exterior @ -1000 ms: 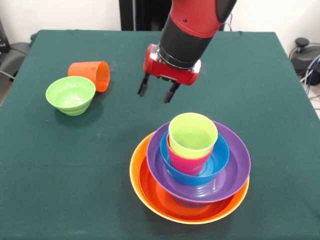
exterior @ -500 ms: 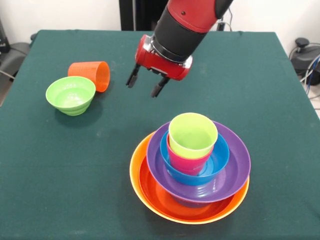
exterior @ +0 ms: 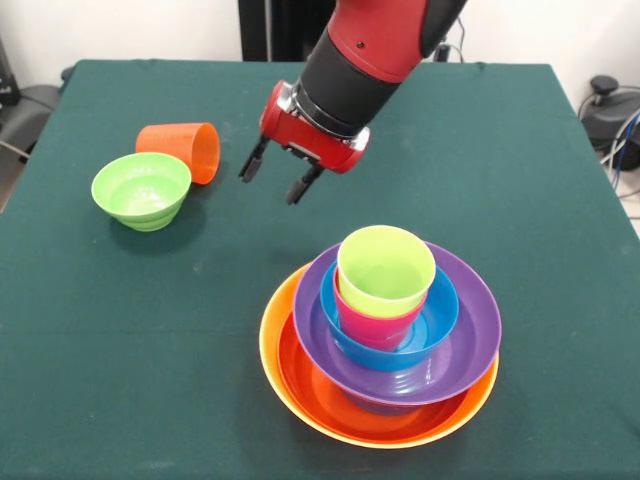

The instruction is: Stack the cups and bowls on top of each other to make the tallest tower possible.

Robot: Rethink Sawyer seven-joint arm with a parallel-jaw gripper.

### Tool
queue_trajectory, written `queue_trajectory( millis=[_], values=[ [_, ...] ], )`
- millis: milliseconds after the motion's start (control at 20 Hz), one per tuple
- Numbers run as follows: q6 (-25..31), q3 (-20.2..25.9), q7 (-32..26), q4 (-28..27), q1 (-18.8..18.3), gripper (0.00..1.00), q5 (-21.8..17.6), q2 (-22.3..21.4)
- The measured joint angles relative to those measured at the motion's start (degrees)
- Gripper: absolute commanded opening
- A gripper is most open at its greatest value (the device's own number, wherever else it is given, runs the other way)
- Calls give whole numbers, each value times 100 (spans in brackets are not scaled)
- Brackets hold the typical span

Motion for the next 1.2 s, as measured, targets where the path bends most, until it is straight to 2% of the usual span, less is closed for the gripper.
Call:
queue_trajectory(
  millis=[450,1200],
  values=[
    [-12,-284,113,21,208,100,2,88],
    [-12,-548,113,41,213,100,6,-119]
  ],
)
